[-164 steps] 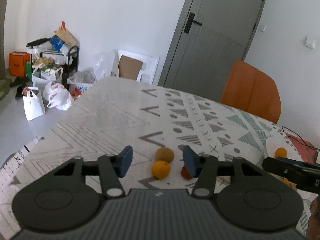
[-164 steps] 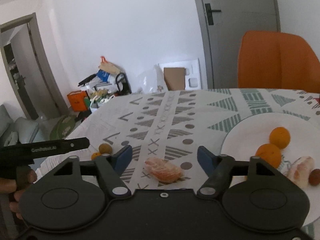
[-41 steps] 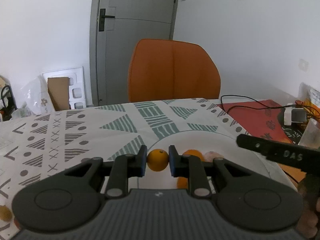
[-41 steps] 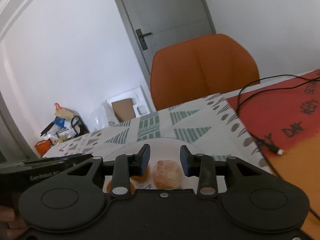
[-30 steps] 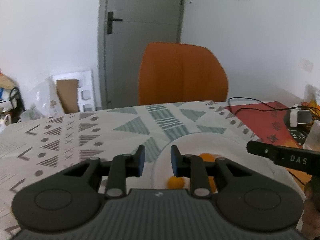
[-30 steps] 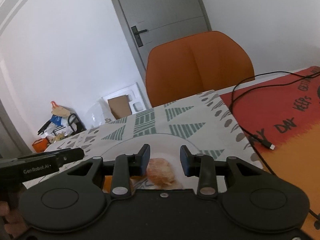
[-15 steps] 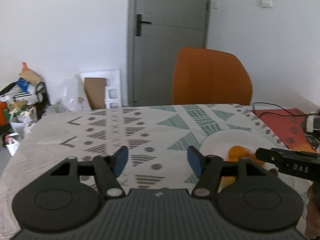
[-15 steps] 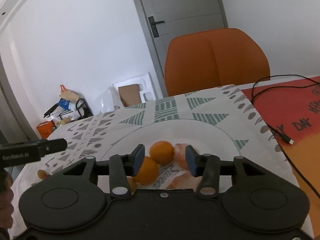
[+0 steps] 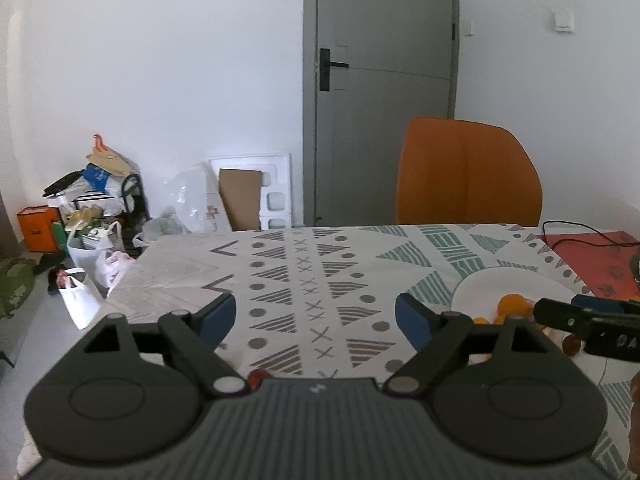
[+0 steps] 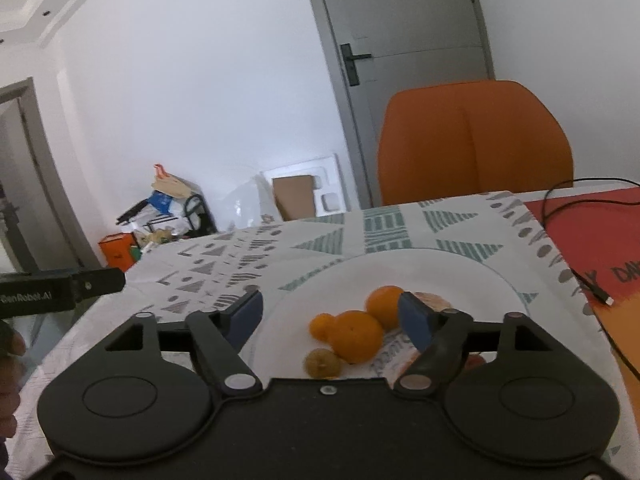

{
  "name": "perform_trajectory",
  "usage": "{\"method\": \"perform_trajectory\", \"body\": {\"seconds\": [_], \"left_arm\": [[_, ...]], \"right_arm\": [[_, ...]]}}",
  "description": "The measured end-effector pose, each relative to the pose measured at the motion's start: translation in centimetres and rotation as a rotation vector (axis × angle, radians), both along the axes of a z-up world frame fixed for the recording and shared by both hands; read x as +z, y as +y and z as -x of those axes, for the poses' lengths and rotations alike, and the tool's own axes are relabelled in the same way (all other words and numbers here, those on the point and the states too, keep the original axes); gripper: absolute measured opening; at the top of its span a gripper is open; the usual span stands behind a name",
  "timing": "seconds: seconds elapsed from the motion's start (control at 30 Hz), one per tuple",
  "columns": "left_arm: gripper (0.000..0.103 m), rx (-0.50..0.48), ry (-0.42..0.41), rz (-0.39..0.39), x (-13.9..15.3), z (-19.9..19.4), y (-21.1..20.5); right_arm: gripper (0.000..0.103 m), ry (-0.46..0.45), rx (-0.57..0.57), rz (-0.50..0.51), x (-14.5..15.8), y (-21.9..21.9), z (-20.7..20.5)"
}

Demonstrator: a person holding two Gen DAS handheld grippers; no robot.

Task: Organize fruits
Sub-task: 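Move both open tools back toward the last fruits on the tablecloth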

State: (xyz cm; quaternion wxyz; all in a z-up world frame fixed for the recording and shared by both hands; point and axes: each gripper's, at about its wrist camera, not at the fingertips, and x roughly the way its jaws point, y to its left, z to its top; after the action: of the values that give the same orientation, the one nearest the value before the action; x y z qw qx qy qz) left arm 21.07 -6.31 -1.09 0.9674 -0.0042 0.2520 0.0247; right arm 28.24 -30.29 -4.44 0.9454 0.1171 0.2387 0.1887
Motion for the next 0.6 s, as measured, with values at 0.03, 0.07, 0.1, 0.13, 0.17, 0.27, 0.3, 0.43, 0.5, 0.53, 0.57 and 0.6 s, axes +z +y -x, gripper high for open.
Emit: {"method": "perform_trajectory", "body": {"seconds": [0.03,0.07,0.1,0.13,0.17,0.27,0.3,0.43,0.5,0.53,0.57,0.6], "left_arm": [[0.087,0.007,-0.005,-0.001,0.1,0.4,0.3],[0.089,0.015,-0.009,-0.003,0.3,0.7,0.5],[0.089,0.024,-0.013,-0.004,0.4,1.1,0.9],[0.090,0.032,-0.015,-0.003,0.5,1.4,1.2],[0.090,0.040,-0.017,-0.002,0.6,1.6,1.5],[0.090,0.066,-0.022,-0.005,0.9,2.4,2.6],[0.091,0.075,-0.024,-0.008,1.0,2.6,2.9],[0.091,0.093,-0.024,-0.013,1.0,3.4,4.3],[0.091,0.101,-0.021,-0.010,0.9,3.7,5.2],[0.091,0.104,-0.020,-0.007,0.8,3.9,5.6],[0.091,0.110,-0.023,-0.001,0.8,4.0,6.1],[0.092,0.118,-0.024,0.005,0.7,4.1,6.5]], "right_arm": [[0.079,-0.002,0.014,-0.019,0.2,0.0,0.2],[0.082,-0.007,0.027,-0.032,0.5,0.0,0.4],[0.084,-0.012,0.036,-0.037,0.6,0.1,0.6],[0.087,-0.017,0.046,-0.041,0.8,0.2,0.8],[0.088,-0.017,0.056,-0.045,0.9,0.4,0.9],[0.089,-0.009,0.083,-0.047,0.8,1.0,1.0],[0.090,-0.008,0.088,-0.042,0.8,1.2,1.1],[0.093,0.002,0.119,-0.015,0.3,2.3,1.1],[0.094,0.009,0.132,-0.011,0.1,2.7,1.0],[0.097,0.011,0.141,-0.016,0.0,2.9,1.1],[0.099,0.014,0.147,-0.017,0.0,3.1,1.0],[0.100,0.017,0.154,-0.014,0.0,3.4,1.1]]}}
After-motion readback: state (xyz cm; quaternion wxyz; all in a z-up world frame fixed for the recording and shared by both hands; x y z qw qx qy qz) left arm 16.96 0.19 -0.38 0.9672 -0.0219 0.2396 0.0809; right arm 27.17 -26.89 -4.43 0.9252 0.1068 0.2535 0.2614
